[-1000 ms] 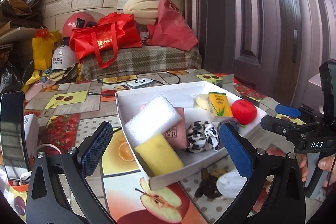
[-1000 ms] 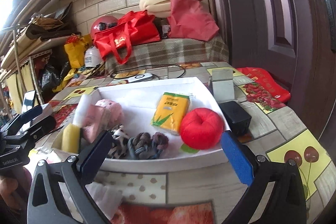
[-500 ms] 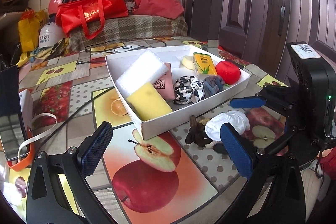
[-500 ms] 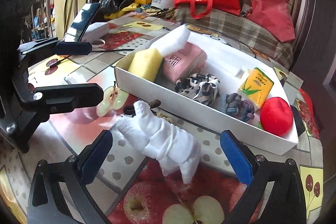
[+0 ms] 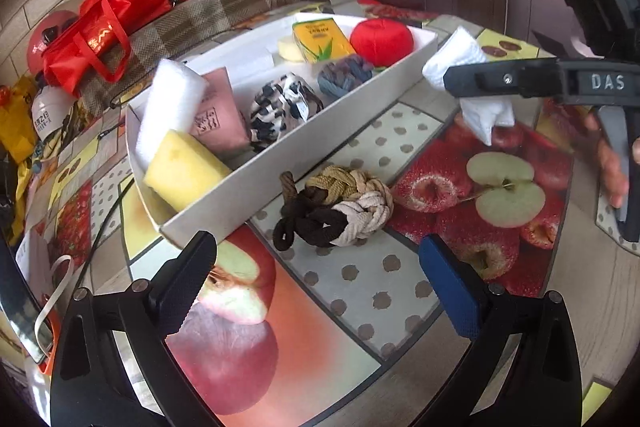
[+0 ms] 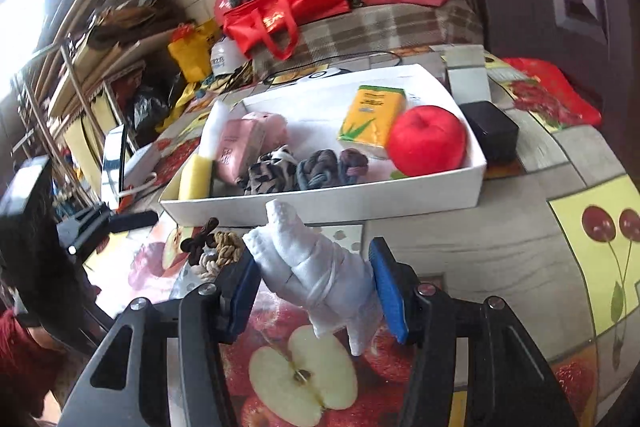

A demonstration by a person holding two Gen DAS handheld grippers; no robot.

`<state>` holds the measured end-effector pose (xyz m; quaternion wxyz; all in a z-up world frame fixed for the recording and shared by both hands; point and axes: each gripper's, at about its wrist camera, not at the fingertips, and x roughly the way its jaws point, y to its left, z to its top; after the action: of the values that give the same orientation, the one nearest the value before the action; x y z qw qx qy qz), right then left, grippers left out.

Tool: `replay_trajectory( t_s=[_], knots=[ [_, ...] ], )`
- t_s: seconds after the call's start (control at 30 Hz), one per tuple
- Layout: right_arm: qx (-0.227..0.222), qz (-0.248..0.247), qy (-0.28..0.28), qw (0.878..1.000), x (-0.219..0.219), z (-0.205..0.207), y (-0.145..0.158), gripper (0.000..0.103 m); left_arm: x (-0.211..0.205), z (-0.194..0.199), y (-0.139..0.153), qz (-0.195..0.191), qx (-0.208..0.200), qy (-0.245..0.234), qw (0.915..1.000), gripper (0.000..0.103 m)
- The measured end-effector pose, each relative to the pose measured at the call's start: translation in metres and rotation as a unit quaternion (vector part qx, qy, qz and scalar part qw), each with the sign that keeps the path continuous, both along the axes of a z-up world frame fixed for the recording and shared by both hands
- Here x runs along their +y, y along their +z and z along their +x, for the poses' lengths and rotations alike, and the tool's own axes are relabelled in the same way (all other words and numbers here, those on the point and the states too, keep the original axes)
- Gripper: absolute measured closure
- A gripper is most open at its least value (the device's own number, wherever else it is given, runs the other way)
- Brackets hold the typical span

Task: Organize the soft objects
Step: 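Grasp the braided rope toy with the left tool while the right tool grasps the white glove, then carry the rope toy and white glove into the white tray and release both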

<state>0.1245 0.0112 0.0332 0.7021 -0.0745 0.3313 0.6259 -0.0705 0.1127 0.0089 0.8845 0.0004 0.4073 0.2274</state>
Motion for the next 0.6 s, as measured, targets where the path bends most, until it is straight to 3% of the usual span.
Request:
replay_trajectory(
  t_s=[0.2, 0.3, 0.4, 0.43, 0.6],
  knots=[
    [-0.009, 0.000, 0.010, 1.000, 0.001, -0.007, 0.003, 0.049, 0.016, 0.018, -0.009, -0.070, 0.000, 0.030, 0.9971, 0.001],
    [-0.006, -0.001, 0.014, 1.000, 0.000, -0.004, 0.002, 0.049, 0.012, 0.027, -0.009, -0.077, 0.001, 0.029, 0.9966, 0.006],
    [-0.002, 0.001, 0.013, 1.000, -0.001, -0.002, 0.000, 0.049, 0.006, 0.029, -0.006, -0.076, -0.009, 0.018, 0.9969, 0.036],
    [-0.003, 0.001, 0.013, 1.000, -0.001, -0.002, 0.001, 0.049, 0.004, 0.029, -0.004, -0.070, -0.013, 0.016, 0.9973, 0.057],
    [-0.020, 0.011, 0.007, 1.000, -0.006, -0.007, 0.004, 0.049, -0.007, 0.021, 0.004, -0.043, -0.030, 0.012, 0.9986, 0.065]
  ],
)
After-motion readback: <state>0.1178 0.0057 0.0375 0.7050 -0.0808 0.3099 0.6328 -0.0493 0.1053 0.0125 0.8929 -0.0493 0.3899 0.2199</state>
